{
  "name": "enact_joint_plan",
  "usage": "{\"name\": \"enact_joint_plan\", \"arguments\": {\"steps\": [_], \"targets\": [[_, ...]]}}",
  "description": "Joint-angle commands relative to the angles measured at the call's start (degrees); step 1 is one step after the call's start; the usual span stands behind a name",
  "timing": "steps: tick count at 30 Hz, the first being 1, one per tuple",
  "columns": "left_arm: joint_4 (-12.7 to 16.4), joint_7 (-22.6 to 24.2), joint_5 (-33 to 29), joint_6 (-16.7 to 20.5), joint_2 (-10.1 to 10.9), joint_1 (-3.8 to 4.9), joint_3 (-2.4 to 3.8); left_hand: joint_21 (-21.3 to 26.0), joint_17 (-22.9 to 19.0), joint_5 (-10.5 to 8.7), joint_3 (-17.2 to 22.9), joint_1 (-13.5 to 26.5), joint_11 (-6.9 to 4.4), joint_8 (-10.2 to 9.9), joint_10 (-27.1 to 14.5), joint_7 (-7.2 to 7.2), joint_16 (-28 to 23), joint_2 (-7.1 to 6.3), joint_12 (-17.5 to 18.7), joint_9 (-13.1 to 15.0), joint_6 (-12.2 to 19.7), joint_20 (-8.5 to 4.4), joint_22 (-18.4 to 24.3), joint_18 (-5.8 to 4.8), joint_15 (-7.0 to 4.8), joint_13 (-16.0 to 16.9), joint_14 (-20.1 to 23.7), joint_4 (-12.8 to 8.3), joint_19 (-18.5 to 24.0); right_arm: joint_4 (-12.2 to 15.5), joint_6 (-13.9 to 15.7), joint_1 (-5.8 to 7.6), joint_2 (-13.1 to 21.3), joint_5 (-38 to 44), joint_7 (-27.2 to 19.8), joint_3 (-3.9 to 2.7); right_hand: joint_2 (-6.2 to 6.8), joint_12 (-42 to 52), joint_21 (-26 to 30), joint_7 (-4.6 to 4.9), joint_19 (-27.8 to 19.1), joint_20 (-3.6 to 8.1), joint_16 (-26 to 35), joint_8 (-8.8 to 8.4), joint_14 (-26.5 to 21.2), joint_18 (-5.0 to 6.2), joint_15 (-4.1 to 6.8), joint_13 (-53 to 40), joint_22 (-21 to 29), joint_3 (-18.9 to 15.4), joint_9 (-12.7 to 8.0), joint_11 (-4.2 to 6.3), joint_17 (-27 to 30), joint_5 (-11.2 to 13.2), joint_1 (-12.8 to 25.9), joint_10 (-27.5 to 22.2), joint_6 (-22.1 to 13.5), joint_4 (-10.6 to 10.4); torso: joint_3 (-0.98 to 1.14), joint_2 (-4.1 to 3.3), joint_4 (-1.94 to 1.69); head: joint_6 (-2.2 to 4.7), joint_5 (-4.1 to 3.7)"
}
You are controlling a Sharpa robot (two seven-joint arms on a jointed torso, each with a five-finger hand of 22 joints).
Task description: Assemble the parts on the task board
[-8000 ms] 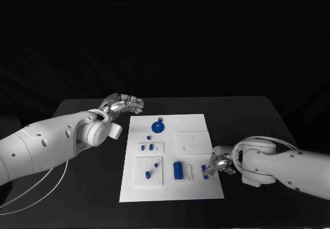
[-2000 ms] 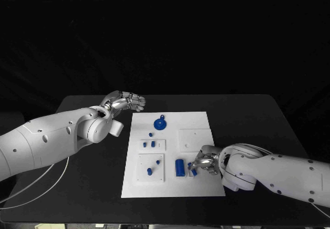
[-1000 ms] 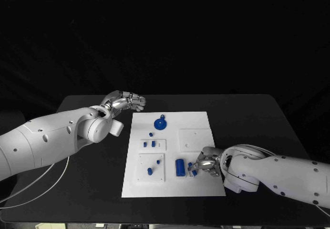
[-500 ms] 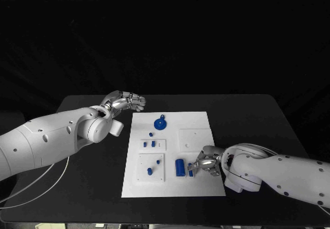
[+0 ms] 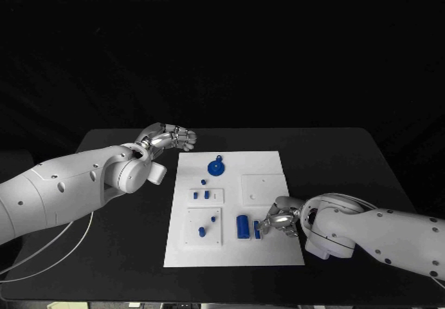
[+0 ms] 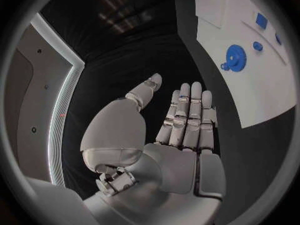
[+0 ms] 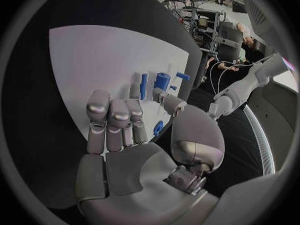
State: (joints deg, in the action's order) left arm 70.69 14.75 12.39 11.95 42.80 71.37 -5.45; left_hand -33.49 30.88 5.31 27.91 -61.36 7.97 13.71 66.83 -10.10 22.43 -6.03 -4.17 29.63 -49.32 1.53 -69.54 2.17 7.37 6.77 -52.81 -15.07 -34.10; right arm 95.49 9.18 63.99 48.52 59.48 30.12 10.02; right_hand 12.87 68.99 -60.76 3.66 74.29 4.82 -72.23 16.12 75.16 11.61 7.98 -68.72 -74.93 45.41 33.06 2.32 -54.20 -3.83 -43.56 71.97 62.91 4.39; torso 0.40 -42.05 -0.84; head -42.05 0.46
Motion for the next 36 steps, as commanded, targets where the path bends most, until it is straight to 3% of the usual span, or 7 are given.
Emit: {"name": "enact_joint_plan", "arguments": {"steps": [1, 3, 7, 10, 14, 20, 36], "targets": [[0.00, 0.41, -0.04, -0.70, -0.06, 0.07, 0.03, 0.31, 0.06, -0.11, 0.06, 0.18, -0.03, 0.40, -0.39, 0.02, -0.28, -0.01, 0.01, -0.07, 0.45, 0.12, -0.10, 0.19, 0.04, -0.07, -0.31, 0.16, -0.22, 0.46, -0.95, -0.03, -0.24, 2.55, -3.96, -0.04, -0.37, 0.17, 0.01, 0.31, -0.16, 0.31, 0.16, -0.16, 0.00, 3.39, 0.42, -0.10, -0.69, -0.81, 0.13, 0.08, -0.08, -0.69, -1.08, 0.43, -0.31, 1.61, 0.02, 0.02, 0.03, 0.06, -0.03], [-0.02, 0.43, -0.04, -0.69, -0.08, 0.07, 0.03, 0.31, 0.07, -0.11, 0.06, 0.17, -0.04, 0.40, -0.39, 0.03, -0.29, -0.01, 0.01, -0.07, 0.45, 0.12, -0.10, 0.19, 0.04, -0.07, -0.31, 0.16, -0.22, 0.82, -0.77, -0.03, -0.47, 4.11, -4.55, -0.18, -1.74, 0.21, -0.08, 0.30, -0.28, 0.21, 0.15, -0.08, -0.06, 3.39, 0.36, -0.20, -0.77, -3.14, 0.25, -0.07, -0.12, -1.42, -1.41, 0.41, -0.36, 3.80, 0.04, 0.00, 0.02, 0.08, -0.01], [0.02, 0.42, -0.03, -0.73, -0.07, 0.07, 0.03, 0.32, 0.08, -0.11, 0.07, 0.16, -0.04, 0.41, -0.39, 0.03, -0.29, 0.00, 0.01, -0.07, 0.45, 0.12, -0.11, 0.19, 0.04, -0.07, -0.31, 0.16, -0.22, 1.64, -0.67, -0.03, -1.08, 10.45, -5.71, -0.80, -2.35, 0.21, -0.11, 0.30, -0.42, 0.24, 0.18, 0.04, -0.08, 3.39, 0.39, -0.23, -0.76, -5.46, 0.38, 0.09, -0.12, -0.65, -4.30, 0.52, -0.27, 8.25, 0.03, -0.02, -0.06, 0.12, -0.02], [0.00, 0.41, -0.03, -0.74, -0.06, 0.07, 0.03, 0.32, 0.09, -0.10, 0.08, 0.15, -0.04, 0.41, -0.39, 0.03, -0.30, 0.00, 0.00, -0.07, 0.44, 0.12, -0.12, 0.19, 0.03, -0.07, -0.32, 0.15, -0.22, 2.34, -0.64, -0.03, -1.42, 14.83, -6.46, -0.93, -1.73, 0.15, -0.02, 0.25, -0.43, 0.18, 0.23, 0.07, -0.05, 3.39, 0.43, -0.19, -0.67, -6.17, 0.39, 0.14, -0.08, 0.66, -5.70, 0.65, -0.13, 9.56, 0.00, -0.02, -0.08, 0.07, 0.06], [0.03, 0.42, -0.03, -0.77, -0.05, 0.07, 0.03, 0.33, 0.10, -0.10, 0.08, 0.13, -0.04, 0.42, -0.38, 0.03, -0.31, 0.00, 0.00, -0.07, 0.44, 0.12, -0.13, 0.19, 0.03, -0.07, -0.33, 0.15, -0.23, 2.59, -1.19, -0.03, -1.87, 18.78, -6.71, -0.94, -0.34, 0.21, 0.05, 0.19, -0.30, 0.12, 0.24, 0.15, 0.00, 3.39, 0.46, -0.23, -0.56, -6.55, 0.42, 0.19, -0.05, 0.93, -7.01, 0.91, 0.09, 9.95, -0.04, -0.01, -0.04, 0.01, 0.09], [0.02, 0.41, -0.02, -0.84, -0.05, 0.06, 0.03, 0.34, 0.12, -0.11, 0.08, 0.12, -0.04, 0.43, -0.38, 0.03, -0.32, 0.01, 0.00, -0.07, 0.44, 0.12, -0.14, 0.19, 0.03, -0.07, -0.33, 0.15, -0.23, 3.11, -2.32, -0.03, -2.52, 24.72, -6.12, -0.93, 0.59, 0.45, 0.02, 0.11, -0.16, 0.08, 0.20, 0.30, 0.04, 3.39, 0.51, -0.45, -0.53, -6.95, 0.55, 0.26, -0.08, 1.02, -7.64, 1.26, 0.28, 9.76, -0.04, 0.01, -0.01, -0.08, 0.13], [0.03, 0.37, -0.01, -1.03, -0.04, 0.06, 0.03, 0.37, 0.19, -0.12, 0.08, 0.14, -0.05, 0.47, -0.35, 0.06, -0.36, 0.04, -0.02, -0.08, 0.41, 0.13, -0.19, 0.18, 0.03, -0.07, -0.37, 0.18, -0.24, 3.41, -3.40, -0.23, -4.19, 37.49, -3.19, -0.82, 0.71, 1.06, -0.07, -0.13, -0.16, -0.14, 0.07, 0.70, 0.02, 3.39, 0.62, -1.03, -0.56, -9.15, 0.84, 0.48, -0.14, 1.01, -7.45, 2.05, 0.89, 9.43, -0.01, -0.02, -0.03, -0.25, 0.17]]}}
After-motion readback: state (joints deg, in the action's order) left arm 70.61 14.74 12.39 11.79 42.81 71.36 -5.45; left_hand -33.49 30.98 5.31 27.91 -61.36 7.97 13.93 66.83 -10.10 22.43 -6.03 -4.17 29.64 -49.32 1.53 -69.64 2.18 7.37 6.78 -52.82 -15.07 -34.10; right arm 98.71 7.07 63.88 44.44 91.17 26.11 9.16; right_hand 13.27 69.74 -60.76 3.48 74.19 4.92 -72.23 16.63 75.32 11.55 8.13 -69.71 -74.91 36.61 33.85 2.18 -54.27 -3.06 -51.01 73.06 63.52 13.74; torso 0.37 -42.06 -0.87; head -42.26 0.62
